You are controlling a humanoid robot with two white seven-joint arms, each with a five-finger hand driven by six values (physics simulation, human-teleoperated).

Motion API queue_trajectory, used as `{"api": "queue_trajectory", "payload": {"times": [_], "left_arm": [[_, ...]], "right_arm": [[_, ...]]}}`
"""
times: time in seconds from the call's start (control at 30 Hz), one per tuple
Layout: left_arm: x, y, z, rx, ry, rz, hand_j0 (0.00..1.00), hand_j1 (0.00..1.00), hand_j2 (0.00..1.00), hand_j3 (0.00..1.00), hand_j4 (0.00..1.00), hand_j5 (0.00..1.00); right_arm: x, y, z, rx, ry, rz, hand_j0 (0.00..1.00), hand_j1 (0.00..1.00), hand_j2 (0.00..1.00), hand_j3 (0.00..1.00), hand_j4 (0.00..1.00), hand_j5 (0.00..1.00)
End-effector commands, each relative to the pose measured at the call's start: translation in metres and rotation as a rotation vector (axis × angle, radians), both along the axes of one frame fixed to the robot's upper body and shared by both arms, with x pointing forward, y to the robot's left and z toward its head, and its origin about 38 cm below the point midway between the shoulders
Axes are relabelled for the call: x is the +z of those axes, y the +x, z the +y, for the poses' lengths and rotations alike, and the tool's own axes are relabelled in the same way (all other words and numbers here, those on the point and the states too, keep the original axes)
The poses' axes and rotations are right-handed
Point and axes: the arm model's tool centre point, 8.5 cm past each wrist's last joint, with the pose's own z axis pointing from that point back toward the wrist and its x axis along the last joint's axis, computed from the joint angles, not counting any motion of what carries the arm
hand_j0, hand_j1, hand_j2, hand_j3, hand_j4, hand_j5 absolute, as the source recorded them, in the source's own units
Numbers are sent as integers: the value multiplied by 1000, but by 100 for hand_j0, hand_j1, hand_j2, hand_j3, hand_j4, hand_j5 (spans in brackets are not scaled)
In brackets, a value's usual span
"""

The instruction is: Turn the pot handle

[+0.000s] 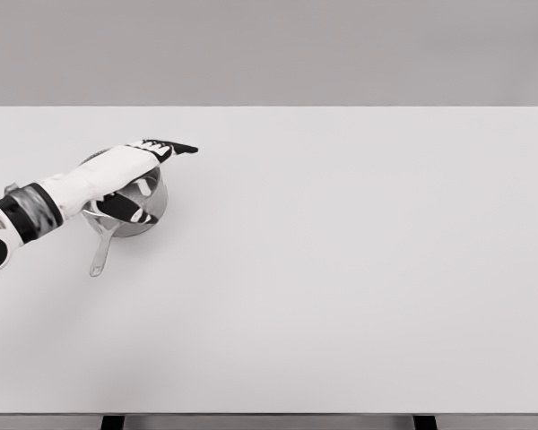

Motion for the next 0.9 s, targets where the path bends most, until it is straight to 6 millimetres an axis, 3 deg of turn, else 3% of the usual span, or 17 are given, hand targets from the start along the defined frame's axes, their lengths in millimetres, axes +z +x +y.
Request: {"api": "queue_trajectory", "payload": {"times": [0.0,0.1,0.3,0.37,0.63,0.87], "left_arm": [[1,0,4,7,5,-2,100,100,100,100,100,100],[-2,-1,3,5,3,4,100,100,100,100,100,100],[-3,-1,-5,-8,-9,7,100,100,100,100,100,100],[3,2,2,11,-2,-7,100,100,100,100,100,100],[-4,-1,4,24,4,13,100,100,100,100,100,100],[5,-10,-2,-100,-63,-18,100,100,100,100,100,100]], "right_arm": [[0,0,0,3,3,-1,100,100,100,100,100,100],[0,-8,-1,-1,-2,19,100,100,100,100,100,100],[0,-6,-1,-2,-1,15,100,100,100,100,100,100],[0,-6,-1,-3,-1,14,100,100,100,100,100,100],[0,-6,-1,-3,-1,14,100,100,100,100,100,100],[0,-6,-1,-3,-1,14,100,100,100,100,100,100]]}}
